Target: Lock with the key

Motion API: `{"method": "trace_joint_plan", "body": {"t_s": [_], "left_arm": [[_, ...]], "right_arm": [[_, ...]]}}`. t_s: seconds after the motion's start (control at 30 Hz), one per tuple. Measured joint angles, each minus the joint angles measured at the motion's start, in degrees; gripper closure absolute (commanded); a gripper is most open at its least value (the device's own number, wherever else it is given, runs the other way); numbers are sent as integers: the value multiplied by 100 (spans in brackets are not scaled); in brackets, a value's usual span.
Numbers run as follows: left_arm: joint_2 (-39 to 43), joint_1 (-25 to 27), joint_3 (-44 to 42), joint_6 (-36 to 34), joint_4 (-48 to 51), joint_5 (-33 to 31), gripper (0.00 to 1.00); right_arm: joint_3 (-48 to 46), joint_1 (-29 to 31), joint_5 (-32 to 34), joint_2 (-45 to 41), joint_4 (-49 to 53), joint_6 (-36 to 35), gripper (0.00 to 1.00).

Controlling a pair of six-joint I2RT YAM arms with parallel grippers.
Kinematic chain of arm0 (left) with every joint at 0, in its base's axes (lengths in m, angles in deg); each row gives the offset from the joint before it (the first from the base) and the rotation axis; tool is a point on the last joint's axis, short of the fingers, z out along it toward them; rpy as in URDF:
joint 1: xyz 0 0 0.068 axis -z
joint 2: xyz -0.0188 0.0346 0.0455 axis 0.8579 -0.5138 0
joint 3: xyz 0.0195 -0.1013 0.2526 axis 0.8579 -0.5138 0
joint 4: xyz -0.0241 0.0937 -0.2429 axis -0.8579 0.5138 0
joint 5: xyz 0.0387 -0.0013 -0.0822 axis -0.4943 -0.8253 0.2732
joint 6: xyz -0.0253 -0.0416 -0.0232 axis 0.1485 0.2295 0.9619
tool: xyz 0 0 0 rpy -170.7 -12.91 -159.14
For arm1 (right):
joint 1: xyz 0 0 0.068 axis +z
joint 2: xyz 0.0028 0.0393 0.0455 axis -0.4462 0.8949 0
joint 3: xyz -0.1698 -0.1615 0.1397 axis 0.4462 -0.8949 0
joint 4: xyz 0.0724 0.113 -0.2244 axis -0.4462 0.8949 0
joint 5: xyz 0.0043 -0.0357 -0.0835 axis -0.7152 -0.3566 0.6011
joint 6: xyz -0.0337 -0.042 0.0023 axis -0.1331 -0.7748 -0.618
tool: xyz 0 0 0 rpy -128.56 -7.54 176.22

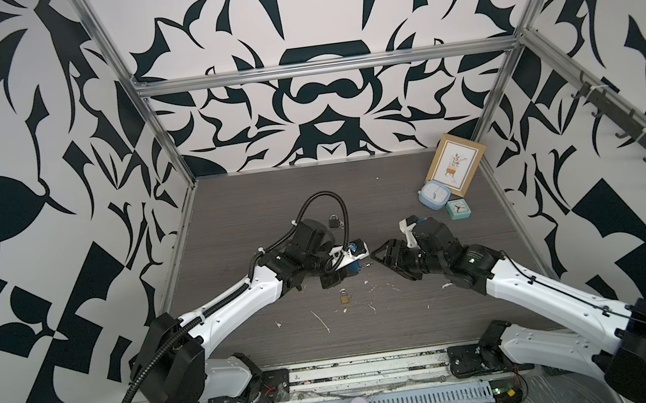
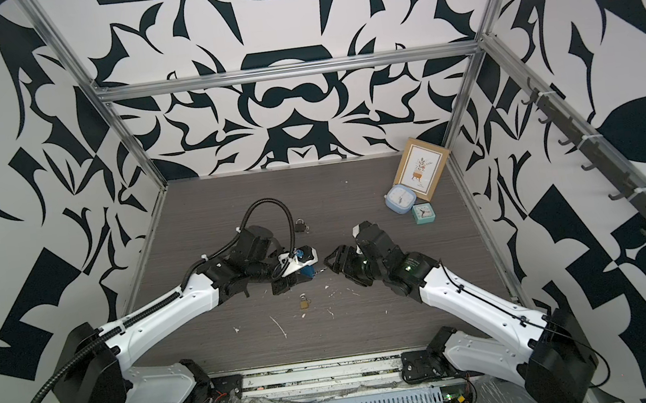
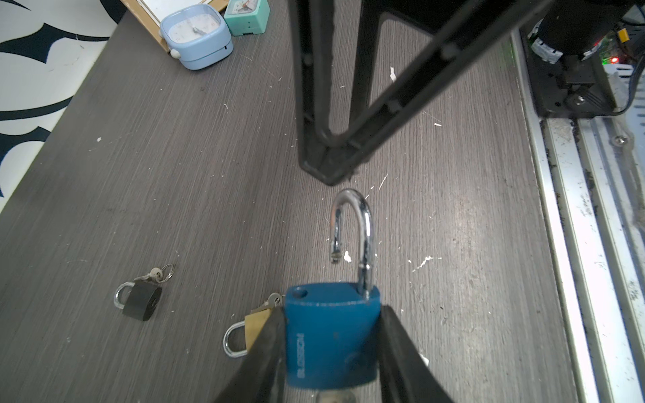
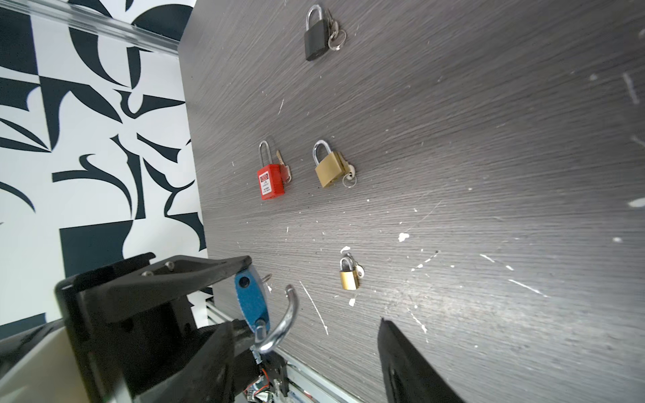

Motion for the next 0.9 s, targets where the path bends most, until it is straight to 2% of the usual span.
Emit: {"method": "trace_joint_plan", "body": {"t_s": [0.3, 0.57, 0.9], "left_arm": [[-39, 0, 0, 46, -24, -72, 100], [-55, 0, 0, 83, -46, -85, 100], [-55, 0, 0, 127, -66, -85, 100]], "right_arm": [[0, 0, -393, 354, -400, 273, 48], [0, -2, -538, 426, -581, 363, 65], [0, -7, -623, 579, -708, 420, 76]]}}
